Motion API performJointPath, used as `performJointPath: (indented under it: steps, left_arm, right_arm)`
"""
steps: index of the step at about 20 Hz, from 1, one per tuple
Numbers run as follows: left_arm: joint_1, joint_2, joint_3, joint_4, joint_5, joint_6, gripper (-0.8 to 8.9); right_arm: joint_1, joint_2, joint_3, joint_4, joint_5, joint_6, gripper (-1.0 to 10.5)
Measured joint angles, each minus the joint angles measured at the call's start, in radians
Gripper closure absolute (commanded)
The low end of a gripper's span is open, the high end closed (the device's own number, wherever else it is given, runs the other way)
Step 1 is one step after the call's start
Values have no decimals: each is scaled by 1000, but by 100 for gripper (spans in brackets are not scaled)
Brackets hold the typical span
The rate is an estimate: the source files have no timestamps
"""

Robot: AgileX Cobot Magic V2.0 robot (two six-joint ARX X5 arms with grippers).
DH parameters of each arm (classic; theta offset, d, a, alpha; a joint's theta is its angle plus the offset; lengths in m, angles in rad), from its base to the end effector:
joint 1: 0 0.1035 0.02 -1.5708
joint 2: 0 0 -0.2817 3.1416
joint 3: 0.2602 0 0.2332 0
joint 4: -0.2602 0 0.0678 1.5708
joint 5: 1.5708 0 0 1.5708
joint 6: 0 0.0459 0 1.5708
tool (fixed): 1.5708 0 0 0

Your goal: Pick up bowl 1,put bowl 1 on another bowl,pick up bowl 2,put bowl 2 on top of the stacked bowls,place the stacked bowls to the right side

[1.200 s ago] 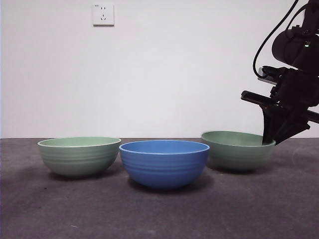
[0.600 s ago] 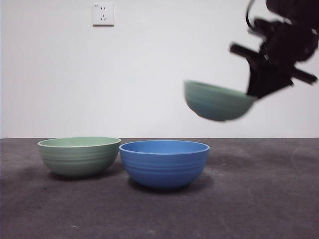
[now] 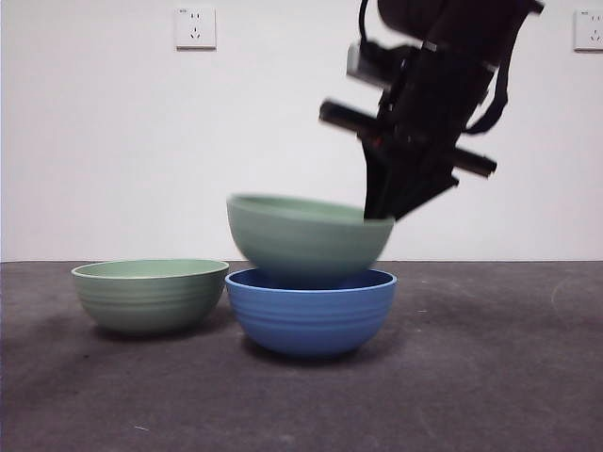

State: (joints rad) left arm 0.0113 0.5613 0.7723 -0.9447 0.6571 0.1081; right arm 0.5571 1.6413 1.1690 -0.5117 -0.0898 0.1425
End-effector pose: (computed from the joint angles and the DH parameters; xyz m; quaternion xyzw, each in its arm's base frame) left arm 0.0670 -0.0273 0.2896 -0.0697 0.3223 -0.3141 0.8903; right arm 0.2785 0.1783 0.2409 -0.0496 0.4783 0.2467 0.8414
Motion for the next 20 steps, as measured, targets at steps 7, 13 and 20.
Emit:
performJointPath:
  steps: [7, 13, 20]
  left_arm:
    - [0, 2, 0, -6, 0, 0, 282]
    - [0, 68, 0, -2, -50, 0, 282]
    - [0, 247, 0, 168, -70, -24, 282]
  right_arm:
    - [9, 63, 0, -21, 31, -17, 944]
    - [20, 63, 0, -40, -41, -31, 657]
    - [20, -68, 0, -48, -40, -31, 657]
